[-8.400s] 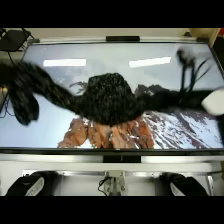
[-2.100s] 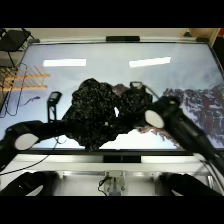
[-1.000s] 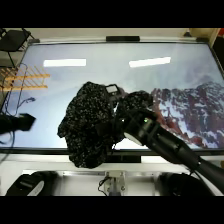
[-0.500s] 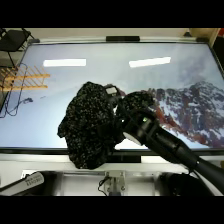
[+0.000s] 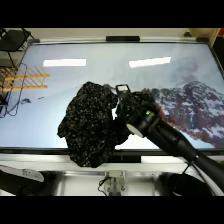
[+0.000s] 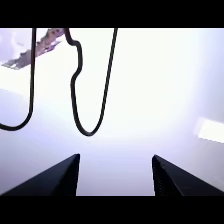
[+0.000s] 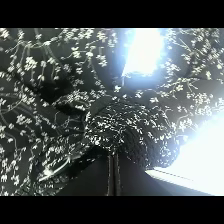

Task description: Fold the shirts.

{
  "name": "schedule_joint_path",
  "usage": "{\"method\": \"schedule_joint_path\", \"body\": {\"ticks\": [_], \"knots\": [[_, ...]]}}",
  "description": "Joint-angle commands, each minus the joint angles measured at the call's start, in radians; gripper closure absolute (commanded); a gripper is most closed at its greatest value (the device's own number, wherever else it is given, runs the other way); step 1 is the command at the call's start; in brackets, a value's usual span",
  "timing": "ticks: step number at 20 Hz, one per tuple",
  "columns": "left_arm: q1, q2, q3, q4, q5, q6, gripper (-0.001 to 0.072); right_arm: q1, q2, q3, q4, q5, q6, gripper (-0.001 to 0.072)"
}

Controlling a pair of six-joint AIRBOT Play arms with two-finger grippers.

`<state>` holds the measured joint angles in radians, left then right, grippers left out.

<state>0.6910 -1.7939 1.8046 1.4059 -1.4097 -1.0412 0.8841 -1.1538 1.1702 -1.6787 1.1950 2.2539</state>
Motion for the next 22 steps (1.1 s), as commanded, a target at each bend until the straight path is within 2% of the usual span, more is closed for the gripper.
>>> {"method": "schedule_joint_path", "body": {"ticks": [1, 10, 19, 21, 22], "knots": [[0.005, -0.095, 0.05, -0.004, 0.005, 0.119, 0.0159, -0.017, -0.005, 0.0, 0.01, 0.014, 0.046, 0.0655], [0.005, -0.162, 0.05, 0.046, 0.057, 0.132, 0.0171, -0.017, -0.005, 0.0, 0.031, 0.014, 0.046, 0.0655], [-0.024, -0.225, 0.05, 0.027, 0.04, 0.129, 0.019, -0.017, -0.005, 0.0, -0.005, 0.014, 0.045, 0.0655], [-0.036, -0.237, 0.05, 0.04, 0.039, 0.129, 0.0274, -0.017, -0.005, 0.0, -0.006, 0.014, 0.045, 0.0655], [-0.04, -0.24, 0.05, 0.053, 0.04, 0.128, 0.0378, -0.017, -0.005, 0.0, -0.006, 0.014, 0.045, 0.0655]]}}
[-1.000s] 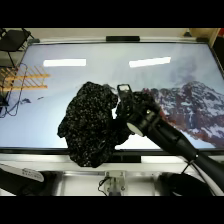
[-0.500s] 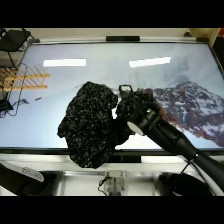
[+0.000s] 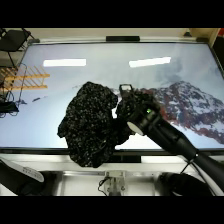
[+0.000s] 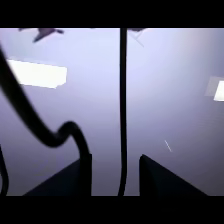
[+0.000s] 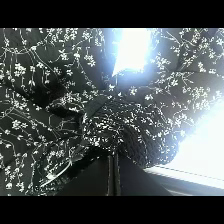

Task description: Fold the shirts.

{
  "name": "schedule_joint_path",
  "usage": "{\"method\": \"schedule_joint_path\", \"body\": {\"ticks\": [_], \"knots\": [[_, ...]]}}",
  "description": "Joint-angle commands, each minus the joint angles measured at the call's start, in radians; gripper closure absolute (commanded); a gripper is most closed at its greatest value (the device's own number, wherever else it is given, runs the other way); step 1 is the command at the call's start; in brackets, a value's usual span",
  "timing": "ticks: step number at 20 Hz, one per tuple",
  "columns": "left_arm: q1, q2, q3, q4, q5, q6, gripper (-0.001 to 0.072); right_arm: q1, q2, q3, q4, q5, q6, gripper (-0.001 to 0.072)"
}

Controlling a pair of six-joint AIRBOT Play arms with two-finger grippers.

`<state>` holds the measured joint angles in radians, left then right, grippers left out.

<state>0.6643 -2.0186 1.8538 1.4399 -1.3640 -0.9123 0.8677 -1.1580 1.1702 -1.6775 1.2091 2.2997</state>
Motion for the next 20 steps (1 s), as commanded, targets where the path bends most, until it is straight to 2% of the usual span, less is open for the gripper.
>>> {"method": "schedule_joint_path", "body": {"ticks": [1, 2, 3, 10, 15, 18, 20], "knots": [[-0.017, -0.015, 0.0, 0.031, -0.005, -0.001, 0.0539, 0.0, -0.001, 0.0, -0.008, 0.0, 0.0, 0.0655], [-0.019, -0.015, 0.001, 0.035, -0.002, -0.001, 0.0643, 0.0, -0.001, 0.0, -0.008, 0.0, -0.001, 0.0655], [-0.019, -0.014, 0.003, 0.035, 0.0, -0.011, 0.0661, 0.0, -0.001, 0.0, -0.016, 0.0, -0.001, 0.0655], [-0.045, 0.039, 0.195, 0.036, -0.043, -0.101, 0.0663, 0.0, 0.003, 0.003, -0.04, 0.001, -0.004, 0.0655], [-0.073, 0.217, 0.216, 0.034, -0.034, -0.18, 0.0664, 0.0, 0.024, 0.027, -0.113, 0.053, -0.011, 0.0655], [-0.144, 0.331, 0.215, -0.031, -0.066, -0.259, 0.0664, 0.0, 0.026, 0.027, -0.14, 0.113, -0.076, 0.0655], [-0.237, 0.395, 0.213, -0.088, -0.155, -0.293, 0.0665, -0.001, 0.026, 0.027, -0.174, 0.126, -0.108, 0.0655]]}}
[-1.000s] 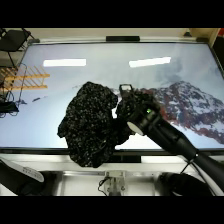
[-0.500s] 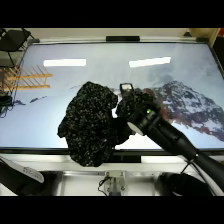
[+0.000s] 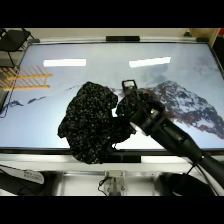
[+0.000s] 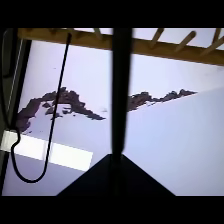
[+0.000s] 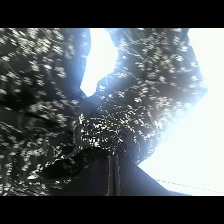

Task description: Fold the shirts.

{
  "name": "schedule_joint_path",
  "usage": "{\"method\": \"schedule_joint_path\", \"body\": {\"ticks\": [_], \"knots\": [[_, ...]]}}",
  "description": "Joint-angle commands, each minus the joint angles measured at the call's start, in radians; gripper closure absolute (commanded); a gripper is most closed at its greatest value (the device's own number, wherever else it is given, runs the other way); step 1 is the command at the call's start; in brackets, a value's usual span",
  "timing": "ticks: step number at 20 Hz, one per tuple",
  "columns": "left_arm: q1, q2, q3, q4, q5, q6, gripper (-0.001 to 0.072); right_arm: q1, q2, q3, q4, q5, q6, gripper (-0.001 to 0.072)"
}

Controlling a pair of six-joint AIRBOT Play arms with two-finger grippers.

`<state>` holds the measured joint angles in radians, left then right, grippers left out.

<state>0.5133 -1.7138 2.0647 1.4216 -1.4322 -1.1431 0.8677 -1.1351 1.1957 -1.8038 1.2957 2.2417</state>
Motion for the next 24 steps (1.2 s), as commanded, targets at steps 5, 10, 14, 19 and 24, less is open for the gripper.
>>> {"method": "schedule_joint_path", "body": {"ticks": [5, 10, 14, 19, 24], "knots": [[-0.484, 0.325, -0.184, 0.01, -0.295, -0.113, 0.0667, -0.103, 0.003, 0.002, -0.036, 0.039, -0.184, 0.0655], [-0.88, 0.67, -0.687, 0.068, -0.309, -0.254, 0.0666, -0.277, 0.003, 0.002, 0.077, -0.023, -0.381, 0.0655], [-1.084, 0.942, -1.103, 0.036, -0.307, -0.425, 0.0666, -0.35, 0.003, 0.002, 0.103, -0.05, -0.471, 0.0655], [-1.391, 1.132, -1.269, 0.022, -0.288, -0.596, 0.0667, -0.352, 0.027, 0.008, 0.15, -0.056, -0.546, 0.0655], [-1.601, 1.126, -1.326, -0.008, -0.102, -0.674, 0.0667, -0.352, 0.078, 0.02, 0.149, -0.039, -0.525, 0.0655]]}}
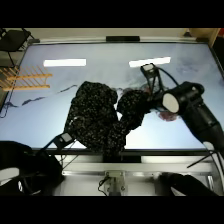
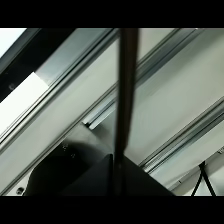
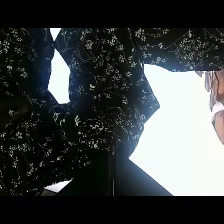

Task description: Fold the shirts.

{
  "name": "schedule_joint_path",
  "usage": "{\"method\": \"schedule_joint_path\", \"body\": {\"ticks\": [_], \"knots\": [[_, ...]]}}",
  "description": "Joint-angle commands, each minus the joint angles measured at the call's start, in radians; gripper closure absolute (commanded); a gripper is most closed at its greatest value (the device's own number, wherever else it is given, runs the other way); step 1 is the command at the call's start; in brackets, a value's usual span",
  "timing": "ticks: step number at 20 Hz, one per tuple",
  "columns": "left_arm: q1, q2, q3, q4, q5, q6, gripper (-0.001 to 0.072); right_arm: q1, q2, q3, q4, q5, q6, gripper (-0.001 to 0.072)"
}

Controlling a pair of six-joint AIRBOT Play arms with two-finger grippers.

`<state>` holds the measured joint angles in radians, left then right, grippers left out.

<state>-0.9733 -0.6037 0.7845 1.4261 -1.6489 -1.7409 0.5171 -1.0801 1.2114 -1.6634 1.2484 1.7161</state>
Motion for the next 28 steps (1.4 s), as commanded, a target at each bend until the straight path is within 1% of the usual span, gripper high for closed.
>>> {"method": "schedule_joint_path", "body": {"ticks": [1, 2, 3, 4, 10, 12, 15, 18, 22, 25, 28], "knots": [[-0.14, 0.014, -0.048, -0.013, 0.159, -0.076, 0.0666, -0.002, 0.024, 0.004, 0.009, 0.019, 0.003, 0.0655], [-0.161, 0.011, -0.048, -0.01, 0.199, -0.096, 0.0667, -0.002, 0.024, 0.004, 0.009, 0.031, 0.003, 0.0655], [-0.168, 0.007, -0.048, -0.008, 0.214, -0.125, 0.0667, -0.002, 0.024, 0.004, 0.009, 0.04, 0.008, 0.0655], [-0.168, 0.002, -0.047, -0.009, 0.214, -0.135, 0.0666, -0.002, 0.024, 0.004, 0.01, 0.046, 0.015, 0.0655], [-0.168, -0.016, -0.043, -0.029, 0.218, -0.141, 0.0666, -0.002, 0.024, 0.004, 0.01, 0.046, 0.017, 0.0655], [-0.169, -0.026, -0.043, -0.057, 0.224, -0.139, 0.0667, -0.002, 0.024, 0.004, 0.004, 0.046, 0.015, 0.0655], [-0.212, -0.021, -0.04, -0.065, 0.182, -0.146, 0.0667, -0.002, 0.024, 0.004, -0.024, 0.046, 0.014, 0.0655], [-0.291, -0.028, -0.04, -0.013, 0.177, -0.227, 0.0667, -0.002, 0.024, 0.004, -0.021, 0.045, 0.015, 0.0655], [-0.305, -0.048, -0.045, 0.033, 0.233, -0.306, 0.0667, -0.002, 0.025, 0.004, -0.008, 0.047, 0.015, 0.0655], [-0.305, -0.053, -0.041, 0.025, 0.27, -0.314, 0.0667, -0.002, 0.024, 0.004, -0.004, 0.047, 0.015, 0.0655], [-0.305, -0.052, -0.012, 0.025, 0.263, -0.314, 0.0668, -0.002, 0.024, 0.004, -0.005, 0.046, 0.017, 0.0655]]}}
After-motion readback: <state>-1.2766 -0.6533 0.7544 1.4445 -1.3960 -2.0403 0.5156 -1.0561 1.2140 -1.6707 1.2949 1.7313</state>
